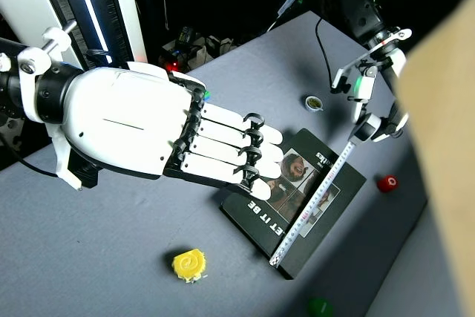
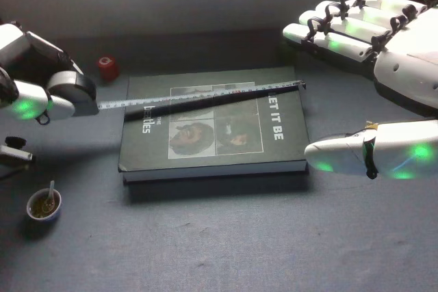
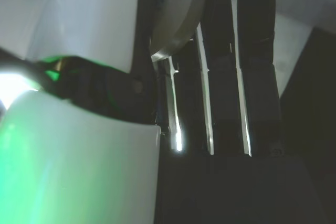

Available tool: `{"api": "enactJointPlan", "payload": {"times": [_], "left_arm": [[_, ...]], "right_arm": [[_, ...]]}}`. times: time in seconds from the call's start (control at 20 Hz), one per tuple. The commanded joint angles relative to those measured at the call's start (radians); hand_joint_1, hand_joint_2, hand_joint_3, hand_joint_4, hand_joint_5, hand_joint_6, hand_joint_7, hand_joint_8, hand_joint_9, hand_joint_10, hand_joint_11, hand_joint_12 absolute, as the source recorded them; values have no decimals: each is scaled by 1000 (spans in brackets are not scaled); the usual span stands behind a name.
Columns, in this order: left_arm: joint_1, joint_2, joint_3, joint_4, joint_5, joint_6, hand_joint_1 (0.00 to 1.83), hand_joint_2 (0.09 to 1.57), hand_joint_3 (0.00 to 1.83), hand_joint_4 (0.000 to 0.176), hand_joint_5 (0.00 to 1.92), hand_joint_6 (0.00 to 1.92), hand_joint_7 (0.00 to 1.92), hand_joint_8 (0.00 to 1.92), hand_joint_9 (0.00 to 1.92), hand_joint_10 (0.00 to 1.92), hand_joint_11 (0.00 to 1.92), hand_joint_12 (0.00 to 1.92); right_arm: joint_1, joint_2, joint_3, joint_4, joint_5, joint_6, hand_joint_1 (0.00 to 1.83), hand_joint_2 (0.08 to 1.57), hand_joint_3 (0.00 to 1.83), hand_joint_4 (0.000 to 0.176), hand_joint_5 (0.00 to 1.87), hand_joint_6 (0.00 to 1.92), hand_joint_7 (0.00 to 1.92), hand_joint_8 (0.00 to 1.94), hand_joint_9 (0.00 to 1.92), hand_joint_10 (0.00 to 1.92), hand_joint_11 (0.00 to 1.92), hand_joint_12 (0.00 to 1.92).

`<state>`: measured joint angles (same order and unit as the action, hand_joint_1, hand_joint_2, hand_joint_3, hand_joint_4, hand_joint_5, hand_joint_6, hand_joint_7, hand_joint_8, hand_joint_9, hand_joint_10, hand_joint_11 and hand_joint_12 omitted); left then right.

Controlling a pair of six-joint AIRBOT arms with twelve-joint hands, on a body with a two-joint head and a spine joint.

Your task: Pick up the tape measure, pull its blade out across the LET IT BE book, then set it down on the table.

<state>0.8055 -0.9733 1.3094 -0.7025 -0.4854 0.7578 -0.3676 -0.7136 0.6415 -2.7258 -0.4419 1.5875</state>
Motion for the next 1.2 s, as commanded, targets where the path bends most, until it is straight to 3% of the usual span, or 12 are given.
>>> {"api": "enactJointPlan", "payload": {"times": [0.0, 0.4, 0.6, 1.15], "left_arm": [[-1, -3, 10, 21, -101, -16, 1390, 1064, 0, 0, 1061, 697, 1158, 716, 940, 1165, 821, 1019], [18, -17, 27, 106, -101, -30, 1384, 1086, 0, 0, 972, 894, 1137, 713, 895, 1231, 738, 1117], [23, -19, 29, 115, -101, -30, 1389, 1064, 0, 0, 1054, 737, 1168, 694, 937, 1158, 817, 1003], [23, -16, 29, 126, -101, -30, 1388, 1072, 0, 0, 1017, 767, 1135, 761, 944, 1163, 821, 1011]], "right_arm": [[4, 6, -4, -29, -105, -1, 0, 1057, 24, 0, 0, 0, 0, 0, 0, 0, 0, 431], [2, 6, -3, -29, -105, -3, 0, 1078, 13, 0, 0, 0, 0, 0, 0, 0, 0, 325], [2, 6, -3, -28, -105, -3, 0, 1067, 3, 0, 0, 0, 0, 0, 0, 0, 0, 429], [-24, 24, -3, -8, -127, -32, 0, 1085, 9, 0, 0, 0, 0, 0, 0, 0, 0, 434]]}}
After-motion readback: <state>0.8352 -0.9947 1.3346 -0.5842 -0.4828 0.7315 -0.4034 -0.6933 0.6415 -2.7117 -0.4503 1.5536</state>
